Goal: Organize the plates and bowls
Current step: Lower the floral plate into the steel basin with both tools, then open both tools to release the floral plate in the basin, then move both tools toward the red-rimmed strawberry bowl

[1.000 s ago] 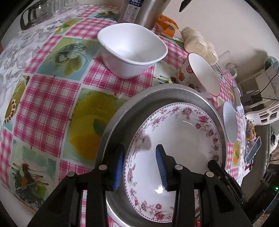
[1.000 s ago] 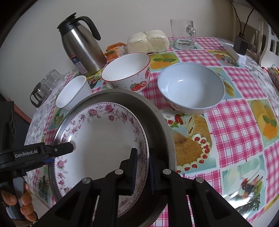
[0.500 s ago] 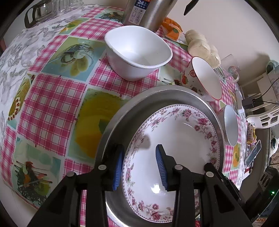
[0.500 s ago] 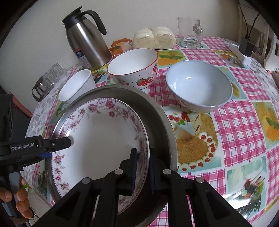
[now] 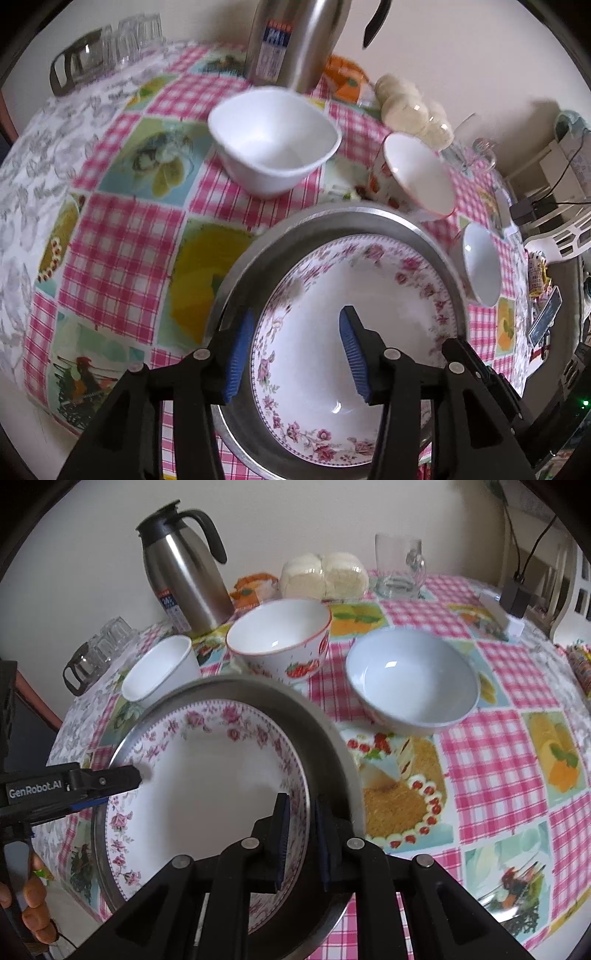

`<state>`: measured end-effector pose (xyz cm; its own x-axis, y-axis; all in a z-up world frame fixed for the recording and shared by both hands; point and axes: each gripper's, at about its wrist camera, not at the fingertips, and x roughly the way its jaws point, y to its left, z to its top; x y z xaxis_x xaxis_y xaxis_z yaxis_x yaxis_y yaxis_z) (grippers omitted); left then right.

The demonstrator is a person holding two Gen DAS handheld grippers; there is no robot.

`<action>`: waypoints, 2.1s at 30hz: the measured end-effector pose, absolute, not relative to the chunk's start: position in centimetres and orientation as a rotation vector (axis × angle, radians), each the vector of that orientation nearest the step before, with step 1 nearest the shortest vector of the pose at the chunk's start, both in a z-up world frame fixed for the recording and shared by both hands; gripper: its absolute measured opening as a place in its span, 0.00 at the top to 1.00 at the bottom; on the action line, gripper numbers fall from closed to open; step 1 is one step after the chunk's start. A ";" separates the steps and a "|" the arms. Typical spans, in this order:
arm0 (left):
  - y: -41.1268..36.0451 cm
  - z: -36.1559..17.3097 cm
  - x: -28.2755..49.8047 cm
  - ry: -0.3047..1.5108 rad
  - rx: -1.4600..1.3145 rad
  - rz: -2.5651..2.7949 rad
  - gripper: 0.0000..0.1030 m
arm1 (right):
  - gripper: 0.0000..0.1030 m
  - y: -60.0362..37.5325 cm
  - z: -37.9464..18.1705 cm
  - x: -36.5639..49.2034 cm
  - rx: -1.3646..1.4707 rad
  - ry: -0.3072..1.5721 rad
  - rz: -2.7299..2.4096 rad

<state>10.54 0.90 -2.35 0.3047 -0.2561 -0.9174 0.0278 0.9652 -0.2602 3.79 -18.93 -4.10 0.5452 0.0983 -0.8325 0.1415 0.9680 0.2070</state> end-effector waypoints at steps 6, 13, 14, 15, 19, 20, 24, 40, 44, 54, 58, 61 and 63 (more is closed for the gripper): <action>0.9 -0.4 10.1 1.160 -0.213 -0.175 0.49 | 0.84 -19.5 -3.2 3.5 0.264 0.946 -0.053; 0.5 -0.7 10.4 1.150 -0.140 -0.105 0.31 | 0.53 -19.6 -2.6 3.2 0.245 0.907 -0.071; 0.3 -0.7 10.3 1.146 -0.130 -0.105 0.30 | 0.52 -19.5 -2.5 3.1 0.238 0.899 -0.070; 0.3 -0.6 10.1 1.142 -0.120 -0.105 0.30 | 0.50 -19.3 -2.4 3.1 0.230 0.893 -0.071; -0.3 -0.8 10.1 1.133 -0.068 -0.095 0.19 | 0.36 -19.1 -2.3 3.1 0.205 0.881 -0.070; -0.5 -0.9 10.1 1.130 -0.055 -0.088 0.19 | 0.32 -19.1 -2.4 3.1 0.200 0.883 -0.072; -0.6 -0.9 10.1 1.121 -0.018 -0.067 0.19 | 0.27 -19.4 -2.9 3.3 0.200 0.906 -0.093; -1.1 -0.6 10.1 1.064 0.015 -0.042 0.05 | 0.02 -21.5 -3.0 3.1 0.217 0.896 -0.140; -1.4 -0.2 10.0 1.035 0.011 -0.046 0.05 | 0.00 -22.1 -2.8 2.8 0.219 0.885 -0.147; -2.5 2.0 10.1 0.884 -0.029 -0.131 0.03 | 0.00 -23.2 -1.5 2.0 0.224 0.805 -0.138; -3.0 2.9 10.6 0.813 -0.049 -0.189 0.03 | 0.00 -23.9 -1.0 1.9 0.260 0.772 -0.130; -3.3 3.2 11.0 0.775 -0.067 -0.269 0.03 | 0.00 -24.2 -0.8 2.2 0.264 0.768 -0.148; -3.6 3.2 11.6 0.779 -0.073 -0.298 0.03 | 0.00 -24.5 -0.8 2.5 0.272 0.773 -0.152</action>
<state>11.56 -3.57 3.17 0.6721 -0.2908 -0.6810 0.2375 0.9557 -0.1737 2.51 -24.53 -0.83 0.7075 -0.0357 -0.7058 0.2336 0.9544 0.1860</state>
